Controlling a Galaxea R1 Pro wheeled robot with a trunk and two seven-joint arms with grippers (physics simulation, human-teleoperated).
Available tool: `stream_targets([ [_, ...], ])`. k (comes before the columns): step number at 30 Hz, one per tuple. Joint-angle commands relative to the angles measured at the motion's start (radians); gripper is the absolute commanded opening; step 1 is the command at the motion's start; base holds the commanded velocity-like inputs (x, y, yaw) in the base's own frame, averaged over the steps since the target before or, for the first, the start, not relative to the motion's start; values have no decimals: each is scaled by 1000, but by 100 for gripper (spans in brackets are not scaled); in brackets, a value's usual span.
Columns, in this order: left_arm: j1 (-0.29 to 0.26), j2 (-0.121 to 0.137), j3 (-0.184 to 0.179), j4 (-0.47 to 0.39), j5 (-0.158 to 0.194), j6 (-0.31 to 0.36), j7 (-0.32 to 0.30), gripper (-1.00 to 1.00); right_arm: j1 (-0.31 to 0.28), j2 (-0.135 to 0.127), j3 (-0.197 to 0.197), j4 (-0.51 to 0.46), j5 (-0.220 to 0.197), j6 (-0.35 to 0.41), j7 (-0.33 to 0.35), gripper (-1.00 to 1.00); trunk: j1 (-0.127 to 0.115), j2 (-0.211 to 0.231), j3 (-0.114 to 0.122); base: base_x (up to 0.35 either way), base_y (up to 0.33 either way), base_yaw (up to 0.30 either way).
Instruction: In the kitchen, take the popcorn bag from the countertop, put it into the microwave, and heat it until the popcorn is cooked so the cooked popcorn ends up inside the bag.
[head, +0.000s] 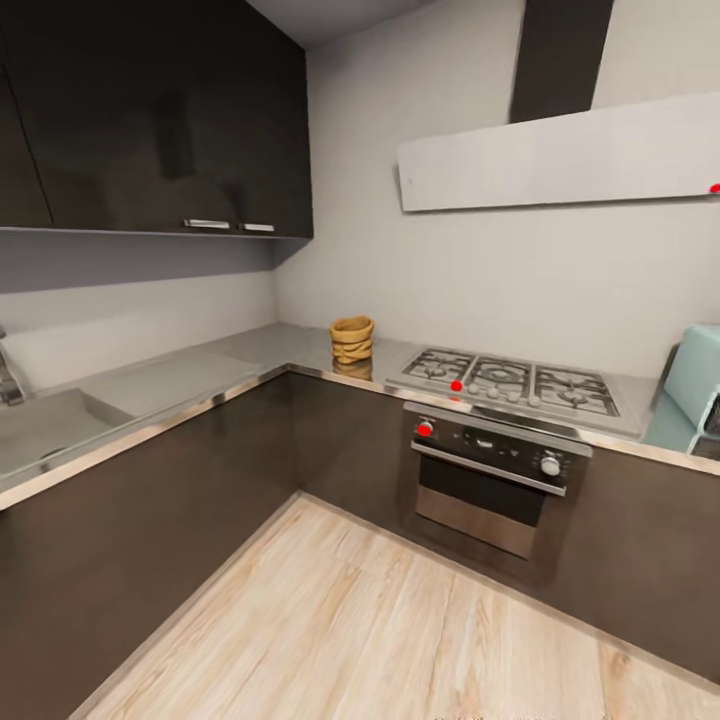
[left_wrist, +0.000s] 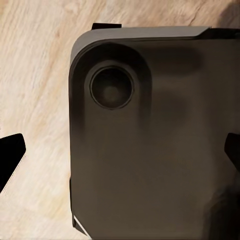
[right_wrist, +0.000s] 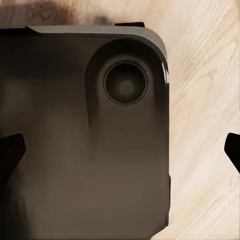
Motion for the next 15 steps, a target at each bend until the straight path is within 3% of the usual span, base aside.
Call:
stream_targets([
  [1, 0, 0, 0, -1, 3, -1, 1, 100, 0, 0, 0, 0, -6, -4, 0, 100, 0, 0, 0, 0, 0, -290],
  [12, 0, 1, 0, 0, 3, -1, 1, 100, 0, -9, -2, 0, -10, -3, 0, 100, 0, 0, 5, 0, 0, -290],
  [15, 0, 1, 0, 0, 3, -1, 1, 100, 0, -17, -46, 0, -10, -3, 3, 100, 0, 0, 6, 0, 0, -290],
])
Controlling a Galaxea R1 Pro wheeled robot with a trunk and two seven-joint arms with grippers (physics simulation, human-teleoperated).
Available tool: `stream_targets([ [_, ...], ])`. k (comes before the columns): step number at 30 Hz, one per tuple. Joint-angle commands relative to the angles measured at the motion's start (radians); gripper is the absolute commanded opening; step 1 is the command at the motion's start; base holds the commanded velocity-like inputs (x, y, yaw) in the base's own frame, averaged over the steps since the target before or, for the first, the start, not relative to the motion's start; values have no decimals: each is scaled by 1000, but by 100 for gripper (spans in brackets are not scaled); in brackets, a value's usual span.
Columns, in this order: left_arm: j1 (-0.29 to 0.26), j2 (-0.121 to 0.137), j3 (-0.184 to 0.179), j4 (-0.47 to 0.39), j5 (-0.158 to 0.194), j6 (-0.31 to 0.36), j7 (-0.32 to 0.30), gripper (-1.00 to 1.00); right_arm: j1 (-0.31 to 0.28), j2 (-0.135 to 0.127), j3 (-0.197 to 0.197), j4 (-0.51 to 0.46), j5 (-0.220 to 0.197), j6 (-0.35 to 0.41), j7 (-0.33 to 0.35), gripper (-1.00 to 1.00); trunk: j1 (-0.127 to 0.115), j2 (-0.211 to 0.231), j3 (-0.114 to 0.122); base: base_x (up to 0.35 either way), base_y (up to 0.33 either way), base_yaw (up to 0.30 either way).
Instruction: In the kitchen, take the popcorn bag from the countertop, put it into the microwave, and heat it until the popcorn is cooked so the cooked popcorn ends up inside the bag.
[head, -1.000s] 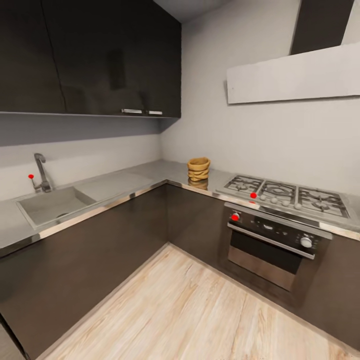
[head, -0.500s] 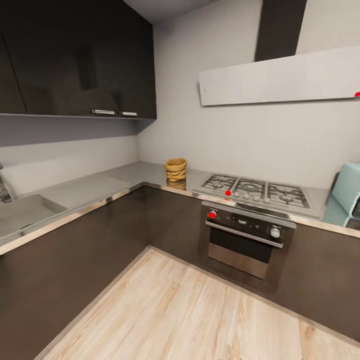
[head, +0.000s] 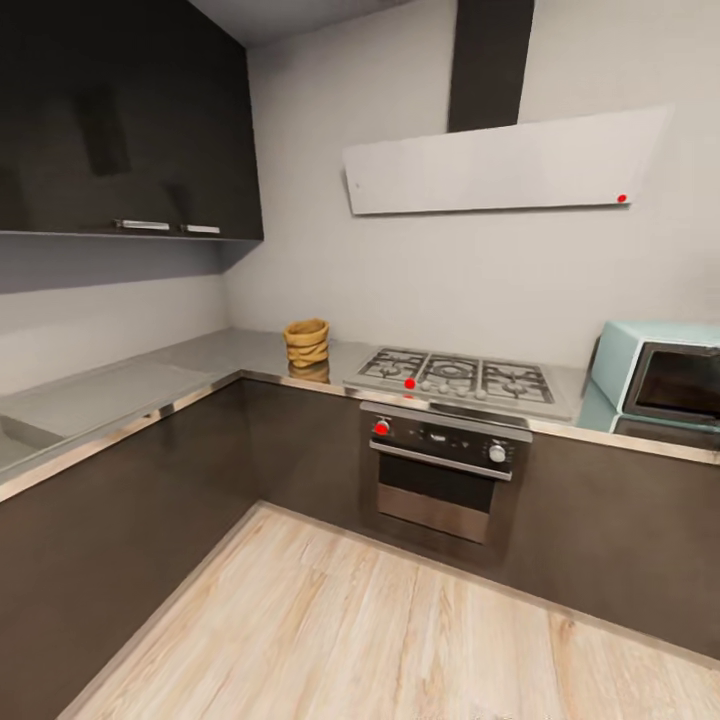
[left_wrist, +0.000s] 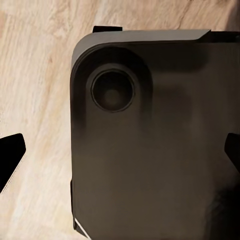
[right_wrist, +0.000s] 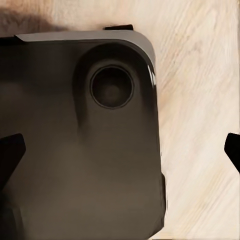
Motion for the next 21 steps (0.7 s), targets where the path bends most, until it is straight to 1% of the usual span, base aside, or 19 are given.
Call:
stream_targets([
  [1, 0, 0, 0, -1, 3, -1, 1, 100, 0, -1, -16, 0, -5, -4, 1, 100, 0, 0, 0, 0, 0, -290],
  [2, 0, 0, 0, -1, 3, -1, 1, 100, 0, -2, -31, 0, -5, -4, 1, 100, 0, 0, 0, 0, 0, -290],
  [5, 0, 0, 0, -1, 3, -1, 1, 100, 0, -3, -47, 1, -5, -4, 0, 100, 0, 0, 2, 0, 0, -290],
  [6, 0, 0, 0, -1, 3, -1, 2, 100, 0, -3, -60, 1, -6, -4, 0, 100, 0, 0, 2, 0, 0, -290],
  [8, 0, 0, 0, -1, 3, -1, 2, 100, 0, -4, -103, 1, -5, -4, 1, 100, 0, 0, 3, 0, 0, -290],
  [9, 0, 0, 0, -1, 3, -1, 2, 100, 0, -4, -112, 1, -4, -4, 1, 100, 0, 0, 3, 0, 0, -290],
  [14, 0, 0, 0, -1, 3, -1, 2, 100, 0, -5, -127, 1, -3, -4, 1, 100, 0, 0, 6, 0, 0, -290],
  [21, 0, 0, 0, -1, 3, -1, 2, 100, 0, -4, -129, 1, -3, -4, 1, 100, 0, 0, 9, 0, 0, -290],
])
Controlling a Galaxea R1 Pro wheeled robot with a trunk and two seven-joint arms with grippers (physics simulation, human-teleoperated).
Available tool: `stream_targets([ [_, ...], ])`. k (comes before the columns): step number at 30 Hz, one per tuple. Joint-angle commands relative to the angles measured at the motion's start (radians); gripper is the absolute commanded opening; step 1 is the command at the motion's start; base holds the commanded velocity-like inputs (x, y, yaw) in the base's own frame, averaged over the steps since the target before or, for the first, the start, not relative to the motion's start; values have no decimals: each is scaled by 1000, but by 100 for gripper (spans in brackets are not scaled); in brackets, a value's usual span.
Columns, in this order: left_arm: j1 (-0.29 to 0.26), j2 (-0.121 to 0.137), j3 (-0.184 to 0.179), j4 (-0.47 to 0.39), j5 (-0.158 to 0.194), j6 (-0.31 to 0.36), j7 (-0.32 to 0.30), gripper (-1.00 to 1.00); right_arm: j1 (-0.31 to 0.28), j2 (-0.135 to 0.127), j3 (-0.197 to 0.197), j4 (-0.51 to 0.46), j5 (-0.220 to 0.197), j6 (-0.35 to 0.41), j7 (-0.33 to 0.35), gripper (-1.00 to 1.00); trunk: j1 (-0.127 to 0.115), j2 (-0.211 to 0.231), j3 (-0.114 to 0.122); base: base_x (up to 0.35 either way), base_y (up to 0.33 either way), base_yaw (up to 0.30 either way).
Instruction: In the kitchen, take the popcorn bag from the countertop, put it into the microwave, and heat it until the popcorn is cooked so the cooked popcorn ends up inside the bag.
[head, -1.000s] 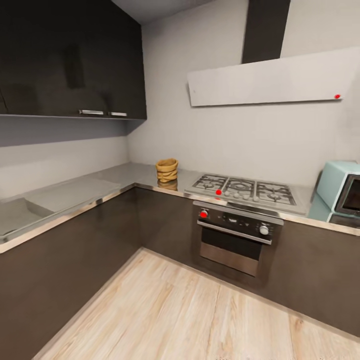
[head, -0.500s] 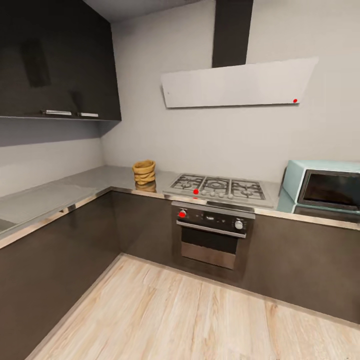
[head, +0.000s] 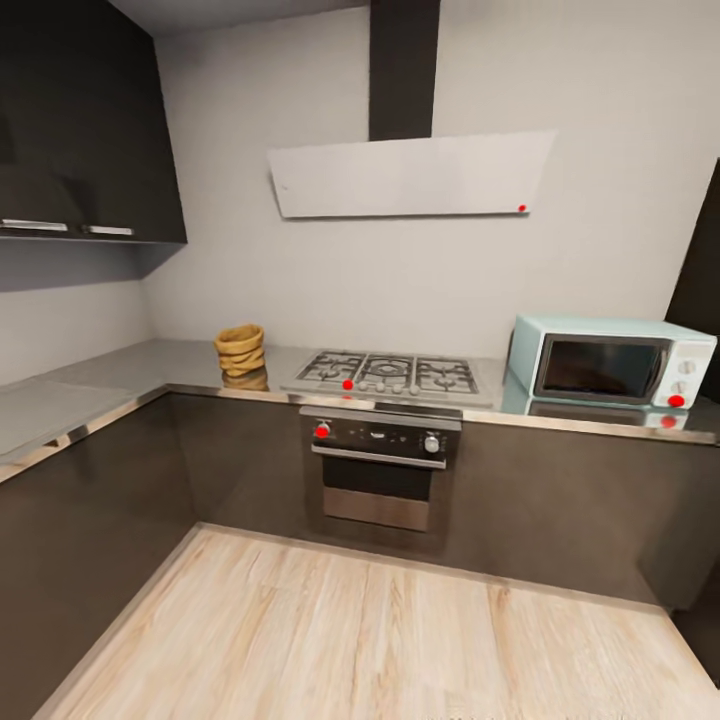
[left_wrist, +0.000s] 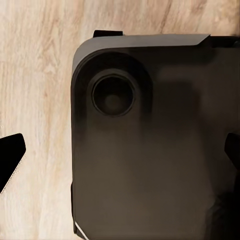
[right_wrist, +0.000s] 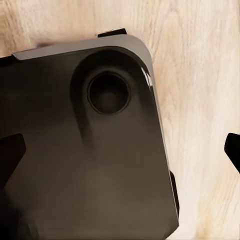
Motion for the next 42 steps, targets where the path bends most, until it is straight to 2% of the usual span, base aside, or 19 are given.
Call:
stream_targets([
  [1, 0, 0, 0, 0, 3, -1, 1, 100, 0, 0, -3, 0, -6, -4, 0, 100, 0, 0, 0, 0, 0, -290],
  [34, 0, 0, 0, 0, 3, -1, 3, 100, 0, 2, -1, 0, -4, -6, 2, 100, 0, 0, 15, 0, 0, -290],
  [42, 0, 0, 0, 0, 4, -1, 3, 100, 0, 4, 4, 0, 10, -6, 4, 100, 0, 0, 19, 0, 0, -290],
])
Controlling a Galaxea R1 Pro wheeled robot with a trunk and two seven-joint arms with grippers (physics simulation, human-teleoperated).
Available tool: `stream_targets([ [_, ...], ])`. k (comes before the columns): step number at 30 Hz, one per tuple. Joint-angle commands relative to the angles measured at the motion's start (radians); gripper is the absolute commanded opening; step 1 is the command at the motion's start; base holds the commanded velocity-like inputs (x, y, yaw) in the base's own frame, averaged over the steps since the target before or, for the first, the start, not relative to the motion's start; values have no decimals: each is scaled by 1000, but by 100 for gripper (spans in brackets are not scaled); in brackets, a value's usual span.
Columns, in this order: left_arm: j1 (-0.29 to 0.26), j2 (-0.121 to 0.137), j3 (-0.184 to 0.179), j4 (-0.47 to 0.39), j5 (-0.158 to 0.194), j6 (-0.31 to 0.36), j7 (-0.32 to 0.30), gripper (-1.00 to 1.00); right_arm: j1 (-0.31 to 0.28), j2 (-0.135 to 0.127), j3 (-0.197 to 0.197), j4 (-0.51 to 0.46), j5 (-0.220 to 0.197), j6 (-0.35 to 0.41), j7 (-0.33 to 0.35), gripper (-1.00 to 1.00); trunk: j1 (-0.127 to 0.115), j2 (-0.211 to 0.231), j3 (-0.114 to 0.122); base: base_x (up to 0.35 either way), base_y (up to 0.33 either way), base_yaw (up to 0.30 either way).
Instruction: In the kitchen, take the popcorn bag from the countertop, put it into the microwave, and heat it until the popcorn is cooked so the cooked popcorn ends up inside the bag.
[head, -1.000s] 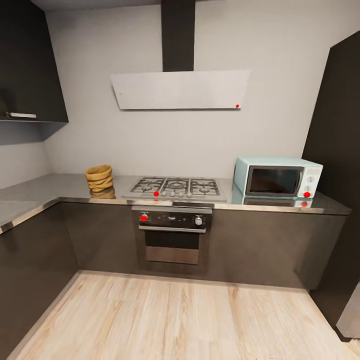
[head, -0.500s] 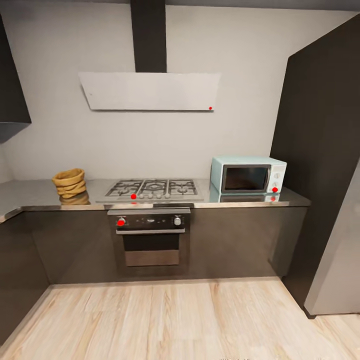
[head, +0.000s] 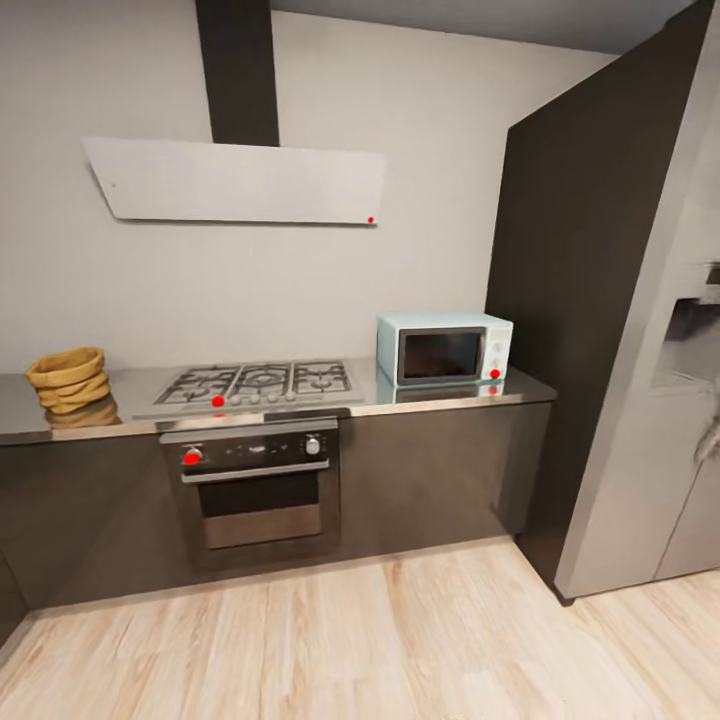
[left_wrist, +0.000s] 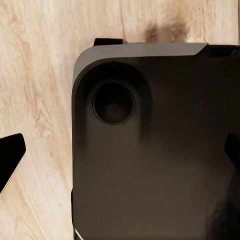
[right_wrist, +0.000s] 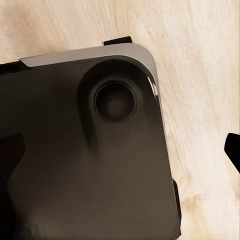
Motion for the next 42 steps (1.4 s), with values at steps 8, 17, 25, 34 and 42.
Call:
stream_targets([
  [8, 0, 0, 0, -1, 3, -1, 1, 100, 0, 2, -1, 2, 16, -3, 6, 100, 0, 0, 3, 0, 0, -290],
  [17, 0, 0, 0, -1, 3, -1, 1, 100, 0, 5, -2, 2, 103, -3, 8, 100, 0, 0, 7, 0, 0, -290],
  [25, 0, 0, 0, -1, 4, -1, 1, 100, 0, 5, -2, 2, 104, -3, 8, 100, 0, 0, 11, 0, 0, -290],
  [34, 0, -3, 0, -1, 54, -1, 1, 100, 0, 6, -2, 2, 104, -3, 8, 100, 0, 0, 15, 0, 0, -290],
  [42, 0, -5, 0, -1, 58, 0, 1, 100, 0, 6, -2, 2, 103, -1, 8, 100, 0, 0, 19, 0, 0, -290],
])
